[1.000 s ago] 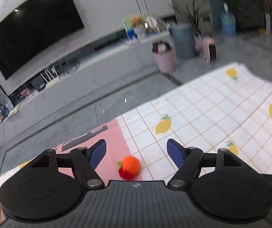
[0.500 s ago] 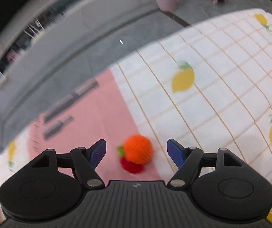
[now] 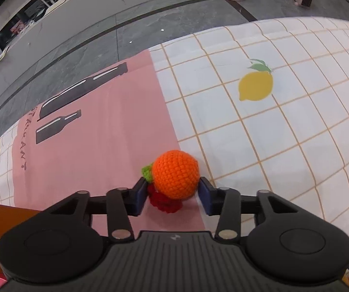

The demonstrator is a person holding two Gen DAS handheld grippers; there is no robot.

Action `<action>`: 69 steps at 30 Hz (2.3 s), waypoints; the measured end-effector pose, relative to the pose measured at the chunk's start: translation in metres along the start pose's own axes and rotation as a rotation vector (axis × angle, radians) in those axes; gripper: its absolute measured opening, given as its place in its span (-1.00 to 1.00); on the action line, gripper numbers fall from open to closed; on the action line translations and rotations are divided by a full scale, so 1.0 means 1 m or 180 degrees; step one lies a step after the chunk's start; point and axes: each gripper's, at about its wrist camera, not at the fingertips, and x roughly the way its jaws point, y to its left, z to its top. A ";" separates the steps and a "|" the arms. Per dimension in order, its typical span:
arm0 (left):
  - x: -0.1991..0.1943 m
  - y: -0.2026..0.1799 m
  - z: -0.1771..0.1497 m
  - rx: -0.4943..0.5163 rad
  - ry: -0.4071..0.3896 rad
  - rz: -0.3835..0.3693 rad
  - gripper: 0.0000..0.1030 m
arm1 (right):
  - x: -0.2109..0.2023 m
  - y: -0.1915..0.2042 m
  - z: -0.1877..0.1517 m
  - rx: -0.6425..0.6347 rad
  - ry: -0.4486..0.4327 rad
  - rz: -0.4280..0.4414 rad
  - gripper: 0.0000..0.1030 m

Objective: Organize soft objects
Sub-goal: 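Grasp the orange crochet fruit with the left tool while the right tool holds the packet, then carry the crochet fruit and snack packet with both tools to the orange box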

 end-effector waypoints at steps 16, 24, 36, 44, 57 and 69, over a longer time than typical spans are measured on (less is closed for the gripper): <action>-0.065 0.018 -0.043 -0.0135 -0.0435 -0.0852 -0.07 | -0.001 0.002 0.001 0.0032 -0.0021 -0.0038 0.30; -0.115 0.018 -0.079 0.0028 -0.0793 -0.1018 -0.07 | -0.010 0.002 0.005 0.0247 0.0154 -0.0177 0.05; -0.161 0.039 -0.116 0.0083 -0.0963 -0.0997 -0.07 | -0.051 0.024 0.010 0.0394 0.0092 -0.0330 -0.05; -0.197 0.070 -0.126 0.0010 -0.1144 -0.1054 -0.07 | -0.099 0.050 0.022 0.0383 -0.0038 -0.0470 -0.05; -0.261 0.195 -0.165 -0.0349 -0.1722 -0.0758 -0.07 | -0.181 0.149 0.109 0.0088 -0.0852 -0.0377 -0.04; -0.210 0.269 -0.192 -0.0579 -0.1546 -0.0483 -0.07 | -0.138 0.238 0.160 -0.0211 -0.0956 0.0055 -0.04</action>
